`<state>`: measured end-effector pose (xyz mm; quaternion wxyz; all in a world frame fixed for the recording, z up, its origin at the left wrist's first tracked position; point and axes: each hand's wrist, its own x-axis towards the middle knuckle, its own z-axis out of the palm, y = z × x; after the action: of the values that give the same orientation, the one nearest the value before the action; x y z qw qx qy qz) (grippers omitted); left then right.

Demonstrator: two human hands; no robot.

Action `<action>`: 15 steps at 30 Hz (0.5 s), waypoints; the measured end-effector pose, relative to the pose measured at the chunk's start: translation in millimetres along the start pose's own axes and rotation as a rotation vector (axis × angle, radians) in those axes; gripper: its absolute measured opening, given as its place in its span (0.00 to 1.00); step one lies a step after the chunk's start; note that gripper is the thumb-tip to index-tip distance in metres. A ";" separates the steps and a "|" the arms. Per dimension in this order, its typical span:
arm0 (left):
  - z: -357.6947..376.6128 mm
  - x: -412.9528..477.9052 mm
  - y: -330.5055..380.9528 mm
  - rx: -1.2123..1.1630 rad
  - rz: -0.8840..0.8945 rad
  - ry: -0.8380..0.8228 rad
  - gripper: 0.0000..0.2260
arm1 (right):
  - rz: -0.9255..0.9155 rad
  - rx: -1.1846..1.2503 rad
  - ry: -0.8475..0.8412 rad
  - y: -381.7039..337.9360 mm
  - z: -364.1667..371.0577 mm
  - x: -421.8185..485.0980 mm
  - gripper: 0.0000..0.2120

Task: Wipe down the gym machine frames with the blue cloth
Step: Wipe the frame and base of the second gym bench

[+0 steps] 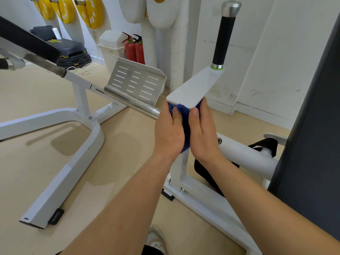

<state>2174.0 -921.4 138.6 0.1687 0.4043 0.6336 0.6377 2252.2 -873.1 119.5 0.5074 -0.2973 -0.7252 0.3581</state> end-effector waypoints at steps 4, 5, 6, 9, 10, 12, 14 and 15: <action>-1.2 -0.4 -4.2 0.048 0.037 -0.014 0.09 | 0.036 -0.072 0.087 3.6 10.4 -1.3 0.25; -0.7 -0.1 -6.6 0.052 0.039 -0.016 0.10 | 0.033 -0.093 0.110 5.3 13.0 -2.4 0.26; -0.4 0.1 -9.2 0.059 0.037 -0.017 0.10 | 0.028 -0.113 0.125 7.2 15.9 -4.0 0.27; 0.8 -3.6 -19.8 0.093 0.018 -0.028 0.10 | 0.064 -0.184 0.121 13.1 24.1 -13.3 0.32; 0.6 -5.3 -25.1 0.107 0.001 -0.041 0.10 | 0.094 -0.209 0.108 15.5 26.0 -18.7 0.32; -1.2 -8.8 -34.8 0.137 -0.049 -0.085 0.09 | 0.144 -0.265 0.071 22.0 26.6 -31.1 0.30; -4.9 -10.6 -38.7 0.156 -0.090 -0.132 0.10 | 0.190 -0.310 0.009 26.8 22.7 -40.2 0.30; -7.4 -10.6 -37.9 0.162 -0.098 -0.145 0.11 | 0.209 -0.322 -0.023 27.6 19.9 -42.4 0.30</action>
<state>2163.8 -928.8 100.6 0.2118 0.4303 0.6881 0.5445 2248.3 -895.6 70.0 0.4051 -0.4445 -0.7438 0.2916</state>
